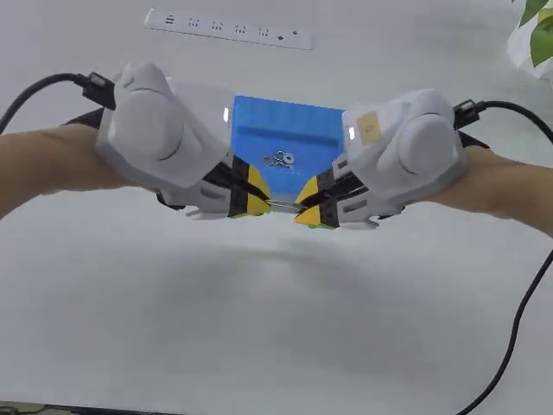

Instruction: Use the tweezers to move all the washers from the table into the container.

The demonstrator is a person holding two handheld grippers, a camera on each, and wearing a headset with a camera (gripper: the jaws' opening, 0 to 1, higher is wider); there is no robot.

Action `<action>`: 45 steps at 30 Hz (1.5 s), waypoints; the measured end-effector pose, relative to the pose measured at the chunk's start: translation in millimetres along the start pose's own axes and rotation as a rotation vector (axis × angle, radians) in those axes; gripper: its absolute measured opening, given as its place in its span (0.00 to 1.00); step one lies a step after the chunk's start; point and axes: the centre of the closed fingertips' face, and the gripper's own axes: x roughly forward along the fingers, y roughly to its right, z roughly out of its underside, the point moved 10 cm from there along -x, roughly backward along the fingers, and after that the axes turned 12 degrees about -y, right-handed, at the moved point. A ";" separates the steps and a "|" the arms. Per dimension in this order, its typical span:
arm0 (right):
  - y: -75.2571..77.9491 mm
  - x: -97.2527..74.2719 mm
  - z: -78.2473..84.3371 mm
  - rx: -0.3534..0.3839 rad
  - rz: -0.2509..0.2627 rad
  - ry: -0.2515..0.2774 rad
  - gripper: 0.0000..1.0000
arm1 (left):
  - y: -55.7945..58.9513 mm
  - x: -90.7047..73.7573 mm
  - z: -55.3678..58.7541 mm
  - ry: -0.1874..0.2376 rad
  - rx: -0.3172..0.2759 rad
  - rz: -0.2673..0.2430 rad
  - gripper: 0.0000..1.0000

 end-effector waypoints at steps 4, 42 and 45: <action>0.3 13.9 2.6 0.021 -0.019 -0.026 0.07 | 0.0 18.0 12.0 -0.037 -0.033 0.016 0.07; 0.8 27.5 -0.8 0.031 0.012 -0.118 0.12 | -6.3 35.6 23.3 -0.080 -0.053 0.080 0.09; 0.3 27.1 -0.2 0.049 0.007 -0.114 0.13 | -6.2 35.5 23.7 -0.082 -0.059 0.079 0.10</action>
